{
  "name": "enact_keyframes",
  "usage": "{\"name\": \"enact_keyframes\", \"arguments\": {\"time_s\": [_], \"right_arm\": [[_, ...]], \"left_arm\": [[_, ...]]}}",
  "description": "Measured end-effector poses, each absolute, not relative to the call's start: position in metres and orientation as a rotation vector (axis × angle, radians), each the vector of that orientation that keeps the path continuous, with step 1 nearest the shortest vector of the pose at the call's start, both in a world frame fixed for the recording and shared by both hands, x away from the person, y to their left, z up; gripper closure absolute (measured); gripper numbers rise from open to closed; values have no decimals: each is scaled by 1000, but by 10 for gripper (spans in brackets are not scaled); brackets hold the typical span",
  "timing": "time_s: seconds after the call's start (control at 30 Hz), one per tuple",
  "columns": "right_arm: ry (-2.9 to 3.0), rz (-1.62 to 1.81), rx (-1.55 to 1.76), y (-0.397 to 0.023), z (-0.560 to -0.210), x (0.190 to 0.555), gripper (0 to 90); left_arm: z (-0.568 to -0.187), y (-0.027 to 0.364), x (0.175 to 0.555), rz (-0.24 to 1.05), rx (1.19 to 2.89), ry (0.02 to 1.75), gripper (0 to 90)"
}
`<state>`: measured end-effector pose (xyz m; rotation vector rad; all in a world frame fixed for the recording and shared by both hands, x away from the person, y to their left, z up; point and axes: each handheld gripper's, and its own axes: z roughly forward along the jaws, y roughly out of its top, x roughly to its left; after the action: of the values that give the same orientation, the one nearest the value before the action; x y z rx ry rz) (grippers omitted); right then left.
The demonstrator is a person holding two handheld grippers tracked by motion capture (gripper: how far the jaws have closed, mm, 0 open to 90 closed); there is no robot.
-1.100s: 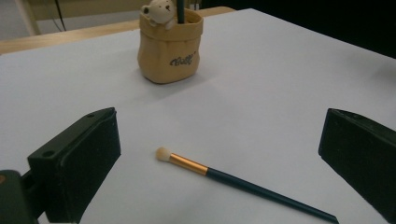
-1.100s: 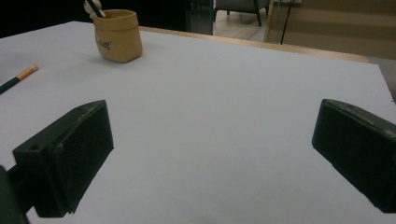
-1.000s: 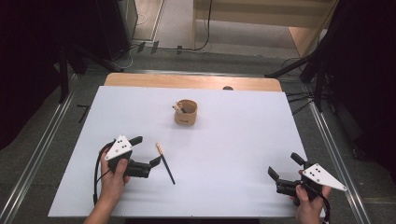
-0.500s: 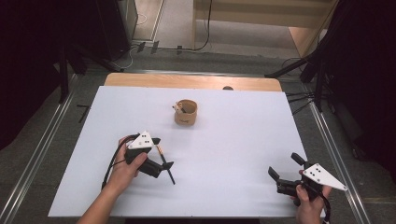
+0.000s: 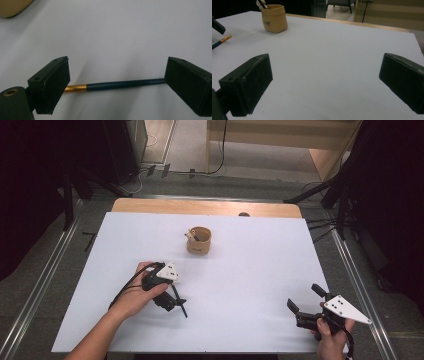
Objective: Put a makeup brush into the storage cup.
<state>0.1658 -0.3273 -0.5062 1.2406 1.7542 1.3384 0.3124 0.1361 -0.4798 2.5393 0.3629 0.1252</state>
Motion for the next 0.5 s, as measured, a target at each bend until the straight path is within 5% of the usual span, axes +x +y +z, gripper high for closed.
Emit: {"name": "enact_keyframes", "arguments": {"time_s": [0.5], "right_arm": [[1760,1334,1243,-328,-507,166,0]], "left_arm": [[-484,122,315,95,2747,199,130]]}}
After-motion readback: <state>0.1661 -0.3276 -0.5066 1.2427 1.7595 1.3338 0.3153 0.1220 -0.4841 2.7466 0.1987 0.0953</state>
